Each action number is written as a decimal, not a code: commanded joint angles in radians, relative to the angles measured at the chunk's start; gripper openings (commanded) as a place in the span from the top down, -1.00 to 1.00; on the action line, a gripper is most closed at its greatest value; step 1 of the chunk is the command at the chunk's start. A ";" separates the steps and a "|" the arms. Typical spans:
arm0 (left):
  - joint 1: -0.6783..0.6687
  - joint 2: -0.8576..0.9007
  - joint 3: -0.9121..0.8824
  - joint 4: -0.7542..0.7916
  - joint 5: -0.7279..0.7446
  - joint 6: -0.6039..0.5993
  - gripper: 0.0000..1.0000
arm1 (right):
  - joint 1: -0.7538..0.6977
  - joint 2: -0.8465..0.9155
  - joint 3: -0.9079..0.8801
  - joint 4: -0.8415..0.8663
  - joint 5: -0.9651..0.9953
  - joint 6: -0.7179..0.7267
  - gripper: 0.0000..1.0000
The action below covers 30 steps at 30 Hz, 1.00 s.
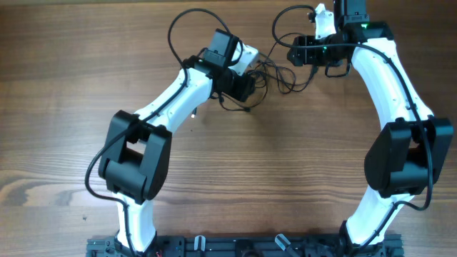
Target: Untangle cables
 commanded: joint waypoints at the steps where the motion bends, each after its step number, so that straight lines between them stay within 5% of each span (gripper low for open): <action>1: -0.010 0.034 0.013 0.006 0.024 0.029 -0.14 | -0.001 -0.024 -0.005 -0.002 -0.027 -0.022 -0.58; 15: -0.021 0.069 0.013 0.142 -0.158 0.034 -0.14 | -0.001 -0.024 -0.004 -0.008 -0.027 -0.046 -0.59; 30: -0.023 0.083 0.013 0.134 -0.024 0.063 -0.18 | -0.001 -0.024 -0.005 -0.012 -0.027 -0.069 -0.60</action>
